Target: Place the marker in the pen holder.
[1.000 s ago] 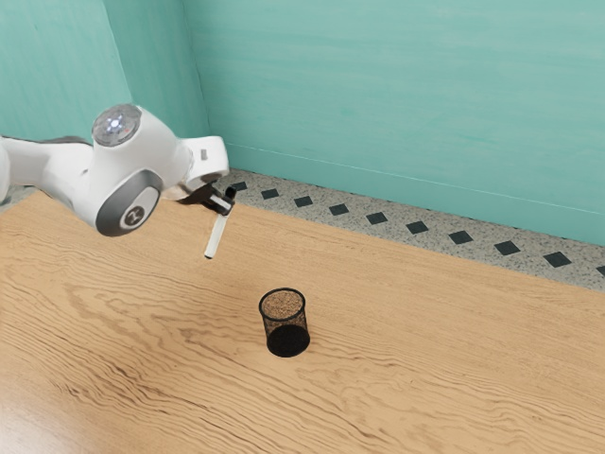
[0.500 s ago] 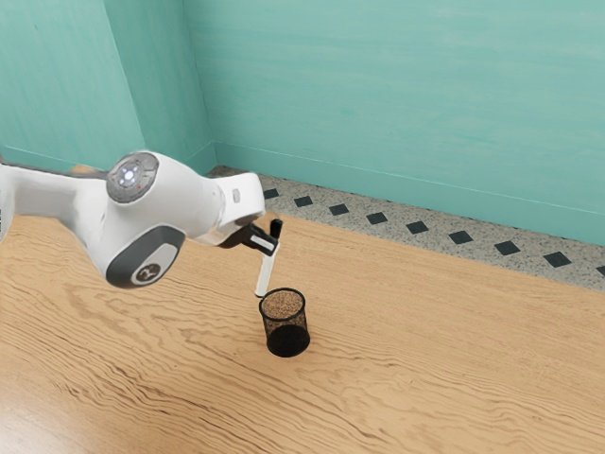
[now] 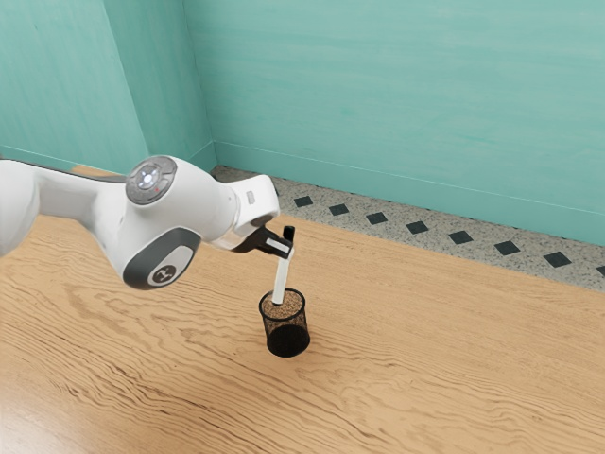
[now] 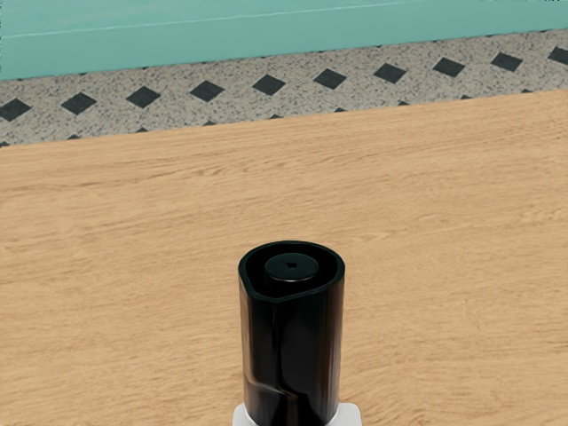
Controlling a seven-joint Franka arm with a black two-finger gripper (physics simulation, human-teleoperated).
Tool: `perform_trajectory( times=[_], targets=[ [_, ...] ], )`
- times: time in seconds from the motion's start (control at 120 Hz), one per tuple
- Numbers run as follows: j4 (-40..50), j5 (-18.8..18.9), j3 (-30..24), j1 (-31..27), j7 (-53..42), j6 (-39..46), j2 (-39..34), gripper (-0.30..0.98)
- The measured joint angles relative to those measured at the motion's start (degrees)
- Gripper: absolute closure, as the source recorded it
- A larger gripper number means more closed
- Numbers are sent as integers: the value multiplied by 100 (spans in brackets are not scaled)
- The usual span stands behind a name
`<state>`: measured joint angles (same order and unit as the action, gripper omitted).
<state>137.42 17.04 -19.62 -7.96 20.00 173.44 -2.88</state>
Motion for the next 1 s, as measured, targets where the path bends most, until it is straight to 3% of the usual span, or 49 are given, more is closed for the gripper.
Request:
perform_trajectory(
  times=[0.033, 0.25, 0.4, 0.567, 0.725, 0.85, 1.0],
  targets=[
    [0, 2, 1, -3, 22, 0, 4, 78],
    [-2, 29, 17, 3, 154, -33, 1, 33],
    [-429, -20, 422, 171, 223, -406, -33, 16],
    [-2804, -539, 714, -77, 179, -3224, -14, 7],
    [-4569, -708, 997, -133, -141, -5804, 62, 4],
    [-5304, -773, 1197, -107, -370, -7136, 239, 2],
    [-5411, -807, 1682, 154, -581, -7945, 335, 1]
  ],
)
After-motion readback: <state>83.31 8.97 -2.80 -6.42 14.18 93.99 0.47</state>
